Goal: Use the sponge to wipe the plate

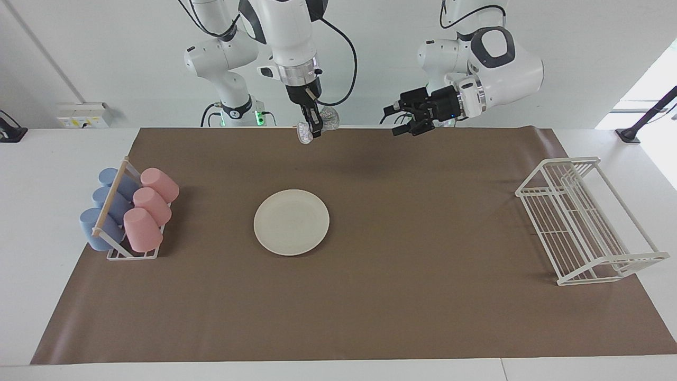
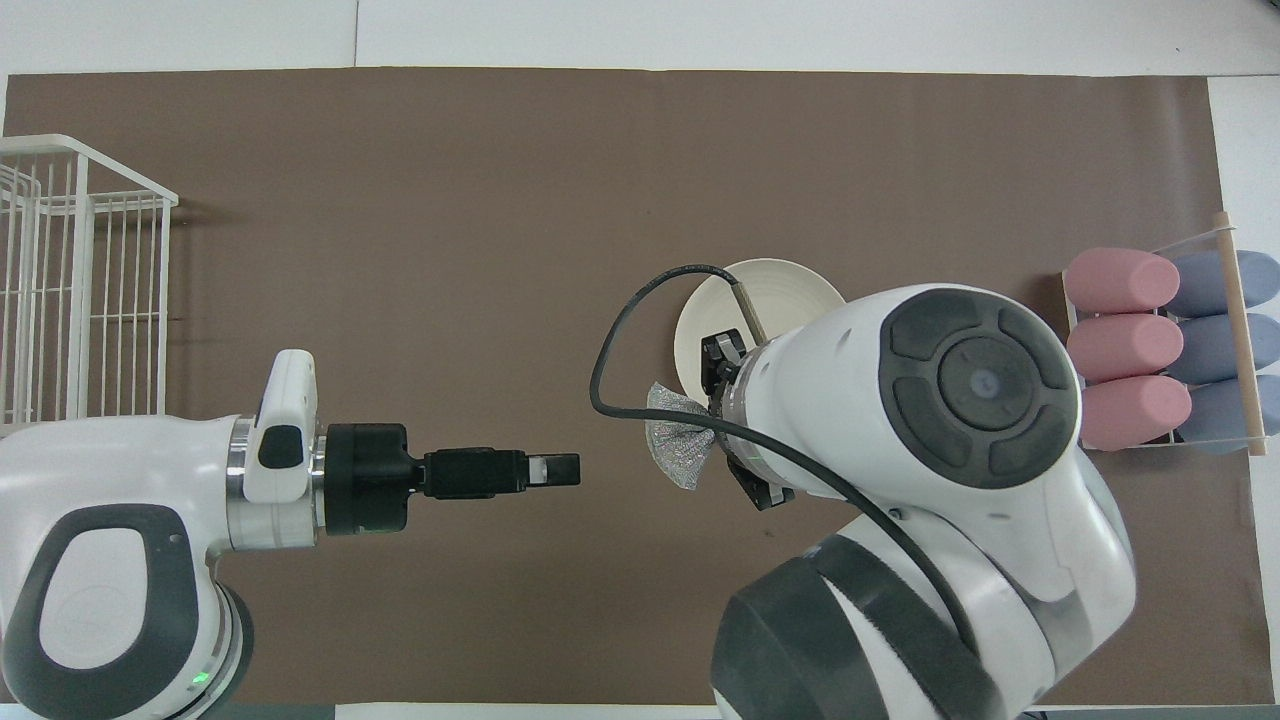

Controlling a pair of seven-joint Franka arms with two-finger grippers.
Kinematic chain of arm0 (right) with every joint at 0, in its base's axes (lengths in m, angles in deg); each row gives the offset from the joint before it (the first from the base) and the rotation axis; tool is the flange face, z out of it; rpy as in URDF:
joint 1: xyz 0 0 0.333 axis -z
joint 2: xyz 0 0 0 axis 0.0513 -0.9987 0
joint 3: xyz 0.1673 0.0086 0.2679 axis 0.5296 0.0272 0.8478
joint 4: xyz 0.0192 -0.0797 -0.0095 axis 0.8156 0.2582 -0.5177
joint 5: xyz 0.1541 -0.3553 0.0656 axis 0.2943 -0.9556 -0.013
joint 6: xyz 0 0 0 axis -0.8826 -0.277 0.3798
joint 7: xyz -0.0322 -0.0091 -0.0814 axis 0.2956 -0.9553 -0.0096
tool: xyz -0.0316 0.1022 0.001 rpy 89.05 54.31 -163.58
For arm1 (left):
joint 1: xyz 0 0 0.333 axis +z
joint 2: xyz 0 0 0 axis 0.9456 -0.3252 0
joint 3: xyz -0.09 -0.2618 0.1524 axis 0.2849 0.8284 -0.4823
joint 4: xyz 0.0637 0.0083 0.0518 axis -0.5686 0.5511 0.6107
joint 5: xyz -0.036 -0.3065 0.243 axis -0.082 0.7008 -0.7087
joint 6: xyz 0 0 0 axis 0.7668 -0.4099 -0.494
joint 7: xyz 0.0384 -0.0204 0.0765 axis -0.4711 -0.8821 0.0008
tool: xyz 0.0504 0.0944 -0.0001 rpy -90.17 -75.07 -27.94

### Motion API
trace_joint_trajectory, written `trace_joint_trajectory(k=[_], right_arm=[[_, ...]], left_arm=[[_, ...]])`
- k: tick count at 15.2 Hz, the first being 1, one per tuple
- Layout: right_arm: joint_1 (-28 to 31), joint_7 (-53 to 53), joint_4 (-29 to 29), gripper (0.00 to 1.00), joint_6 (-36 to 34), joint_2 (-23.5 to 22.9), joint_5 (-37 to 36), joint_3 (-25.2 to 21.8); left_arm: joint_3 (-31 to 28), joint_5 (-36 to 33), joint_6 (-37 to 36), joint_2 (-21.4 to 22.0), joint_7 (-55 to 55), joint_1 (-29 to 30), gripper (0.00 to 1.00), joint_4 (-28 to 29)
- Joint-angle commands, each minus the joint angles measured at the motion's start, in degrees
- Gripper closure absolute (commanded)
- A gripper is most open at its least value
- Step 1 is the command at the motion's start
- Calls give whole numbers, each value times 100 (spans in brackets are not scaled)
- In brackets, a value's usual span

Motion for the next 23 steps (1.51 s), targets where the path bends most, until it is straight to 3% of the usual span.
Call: trace_joint_trajectory(k=[1,3,6,9,15,16,17,19,23], right_arm=[[29,-147,-126,100,11,-64,-26,42],[29,-147,-135,100,11,-64,-26,42],[38,-139,-135,100,19,-64,-35,42],[38,-139,-135,100,37,-64,-44,42],[47,-139,-126,100,90,-73,-52,42],[47,-139,-126,100,90,-73,-52,42],[47,-139,-126,100,90,-73,-52,42],[47,-139,-126,100,90,-73,-52,42],[64,-139,-126,100,98,-73,-52,42]], left_arm=[[-80,439,965,176,-369,-886,0,234],[-80,904,1344,106,-423,-1160,0,165],[-44,1021,1845,-114,-440,-1555,0,15],[-53,1038,2005,-474,-405,-1601,0,-335],[-62,1003,2023,-660,-431,-1530,2,-521],[-62,994,2058,-660,-431,-1530,21,-521],[-62,994,2023,-660,-414,-1530,53,-521],[-62,994,1979,-651,-344,-1504,100,-513],[-71,994,1918,-616,-159,-1486,100,-460]])
